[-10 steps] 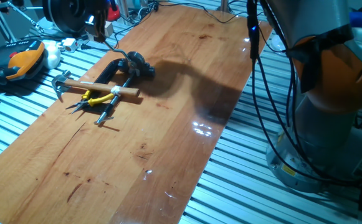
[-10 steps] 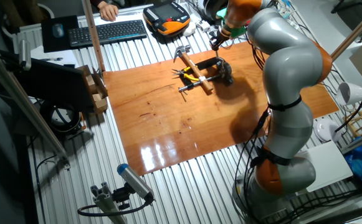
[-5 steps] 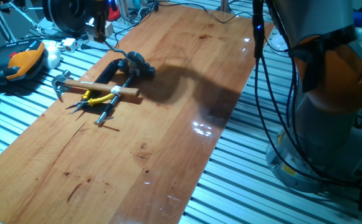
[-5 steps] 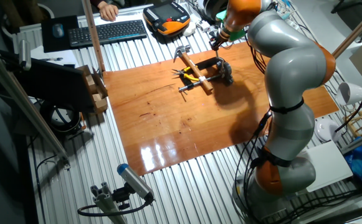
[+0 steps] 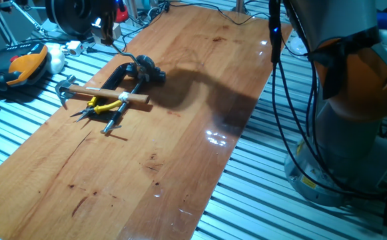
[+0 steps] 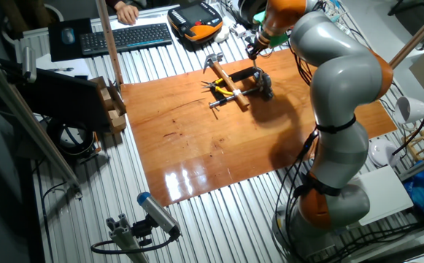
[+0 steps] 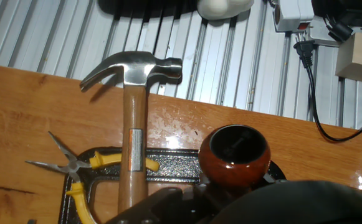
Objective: Pull up the lever
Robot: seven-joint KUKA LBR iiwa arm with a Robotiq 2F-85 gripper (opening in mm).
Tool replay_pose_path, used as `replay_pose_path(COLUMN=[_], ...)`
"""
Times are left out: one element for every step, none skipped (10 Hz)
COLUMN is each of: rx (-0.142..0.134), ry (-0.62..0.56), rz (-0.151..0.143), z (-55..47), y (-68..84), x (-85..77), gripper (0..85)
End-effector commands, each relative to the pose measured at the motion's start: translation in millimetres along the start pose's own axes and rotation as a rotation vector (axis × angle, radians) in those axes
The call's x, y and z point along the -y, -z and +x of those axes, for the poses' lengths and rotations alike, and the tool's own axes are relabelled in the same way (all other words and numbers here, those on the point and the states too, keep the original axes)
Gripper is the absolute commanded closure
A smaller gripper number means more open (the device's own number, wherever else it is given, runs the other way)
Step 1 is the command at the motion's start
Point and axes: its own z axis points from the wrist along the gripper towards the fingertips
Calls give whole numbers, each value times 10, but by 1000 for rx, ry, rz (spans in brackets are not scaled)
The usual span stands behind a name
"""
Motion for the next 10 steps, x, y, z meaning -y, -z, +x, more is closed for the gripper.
replay_pose_path(rx=[-1,-4,0,2,7,10,15,19,27,36], ry=[-1,6,13,16,18,21,21,23,22,22], rz=[3,-1,-3,0,1,7,9,12,10,6], z=[13,48,83,115,159,200,232,269,310,350], y=[41,82,107,135,151,163,167,154,121,90], x=[-9,5,17,25,37,39,42,47,48,71], gripper=[850,850,850,850,850,850,850,850,850,850])
